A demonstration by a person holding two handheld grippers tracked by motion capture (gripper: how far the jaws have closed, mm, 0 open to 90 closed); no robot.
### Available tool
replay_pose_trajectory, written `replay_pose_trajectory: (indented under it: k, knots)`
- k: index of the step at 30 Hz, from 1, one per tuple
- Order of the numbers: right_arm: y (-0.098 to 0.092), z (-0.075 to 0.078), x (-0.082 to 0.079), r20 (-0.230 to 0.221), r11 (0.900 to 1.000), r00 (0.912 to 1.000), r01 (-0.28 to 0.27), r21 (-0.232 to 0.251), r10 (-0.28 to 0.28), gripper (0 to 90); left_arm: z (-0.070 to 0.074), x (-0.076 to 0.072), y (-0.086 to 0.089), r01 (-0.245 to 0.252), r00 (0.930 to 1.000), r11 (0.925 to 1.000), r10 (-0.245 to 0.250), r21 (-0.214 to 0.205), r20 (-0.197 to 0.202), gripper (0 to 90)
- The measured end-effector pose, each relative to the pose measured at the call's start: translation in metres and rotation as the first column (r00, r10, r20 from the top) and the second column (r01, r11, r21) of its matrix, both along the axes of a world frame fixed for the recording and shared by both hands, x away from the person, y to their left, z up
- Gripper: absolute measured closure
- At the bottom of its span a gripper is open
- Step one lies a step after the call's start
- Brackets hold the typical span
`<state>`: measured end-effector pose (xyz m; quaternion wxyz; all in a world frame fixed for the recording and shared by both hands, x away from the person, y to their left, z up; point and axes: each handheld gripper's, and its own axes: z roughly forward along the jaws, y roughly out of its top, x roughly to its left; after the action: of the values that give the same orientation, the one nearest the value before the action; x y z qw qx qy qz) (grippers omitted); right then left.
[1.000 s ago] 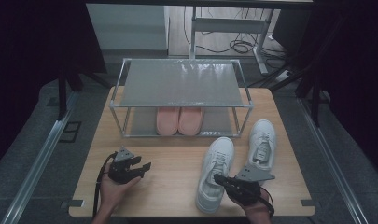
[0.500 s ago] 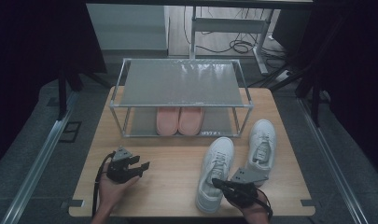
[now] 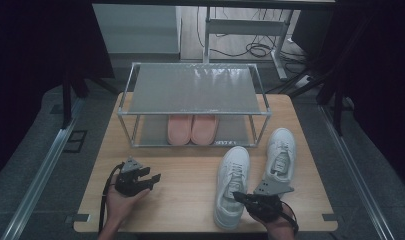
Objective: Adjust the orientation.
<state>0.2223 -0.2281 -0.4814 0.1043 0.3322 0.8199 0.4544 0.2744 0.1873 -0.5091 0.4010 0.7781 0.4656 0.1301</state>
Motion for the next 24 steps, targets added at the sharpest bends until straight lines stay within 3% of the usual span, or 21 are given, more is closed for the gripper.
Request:
replay_pose_trajectory:
  k: [6, 24]
  knots:
    - [-0.019, 0.000, 0.005, -0.015, 0.9998, 0.9998, 0.016, 0.014, -0.016, 90.0, -0.001, 0.001, -0.001, 0.004, 1.0000, 1.0000, -0.003, 0.004, -0.008, 47.8]
    - [-0.043, 0.003, 0.011, -0.021, 0.9973, 0.9972, 0.072, 0.015, -0.071, 90.0, -0.003, 0.002, 0.000, 0.002, 0.9998, 1.0000, -0.002, 0.007, -0.018, 47.8]
